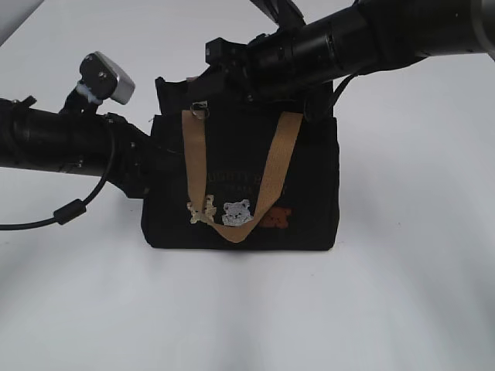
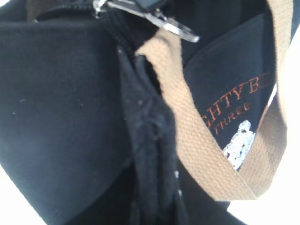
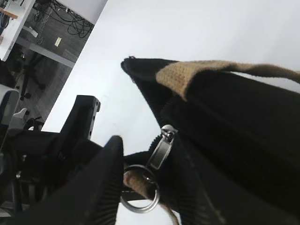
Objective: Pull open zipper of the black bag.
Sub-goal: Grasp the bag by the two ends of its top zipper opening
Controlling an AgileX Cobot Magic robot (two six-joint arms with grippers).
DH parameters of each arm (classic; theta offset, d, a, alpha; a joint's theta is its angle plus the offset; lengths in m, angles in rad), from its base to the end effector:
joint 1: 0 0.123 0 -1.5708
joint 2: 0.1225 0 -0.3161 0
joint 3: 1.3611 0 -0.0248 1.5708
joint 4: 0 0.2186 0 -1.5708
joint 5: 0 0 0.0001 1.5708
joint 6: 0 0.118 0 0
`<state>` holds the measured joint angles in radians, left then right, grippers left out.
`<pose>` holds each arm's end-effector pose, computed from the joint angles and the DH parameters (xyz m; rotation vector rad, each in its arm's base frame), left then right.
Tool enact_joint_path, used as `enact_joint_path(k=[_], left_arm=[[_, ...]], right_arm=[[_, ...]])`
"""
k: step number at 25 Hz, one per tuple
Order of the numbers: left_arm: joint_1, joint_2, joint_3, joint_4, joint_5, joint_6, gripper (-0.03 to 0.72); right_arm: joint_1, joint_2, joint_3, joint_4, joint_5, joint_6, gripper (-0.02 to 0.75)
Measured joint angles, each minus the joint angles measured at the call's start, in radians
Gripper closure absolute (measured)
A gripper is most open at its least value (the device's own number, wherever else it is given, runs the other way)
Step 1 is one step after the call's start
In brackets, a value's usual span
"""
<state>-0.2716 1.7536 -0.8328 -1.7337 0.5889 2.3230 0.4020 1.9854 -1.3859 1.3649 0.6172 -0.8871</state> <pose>0.3045 -0.1520 0.2139 1.1478 1.8816 -0.5056 0.3800 0.2343 0.2497 -0.3159 2.3057 1.1121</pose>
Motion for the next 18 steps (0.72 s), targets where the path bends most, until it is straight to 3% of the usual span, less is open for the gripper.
enact_joint_path(k=[10,15,18], left_arm=[[0.0,0.0,0.0,0.001,-0.006,0.0,0.623],[0.0,0.0,0.0,0.002,-0.007,0.0,0.623],[0.0,0.0,0.0,0.003,-0.003,0.0,0.623]], right_arm=[[0.017,0.025,-0.009,0.0,-0.046,0.09,0.499],[0.017,0.03,-0.009,0.0,-0.065,0.144,0.724],[-0.009,0.03,-0.009,0.002,-0.028,0.172,0.738]])
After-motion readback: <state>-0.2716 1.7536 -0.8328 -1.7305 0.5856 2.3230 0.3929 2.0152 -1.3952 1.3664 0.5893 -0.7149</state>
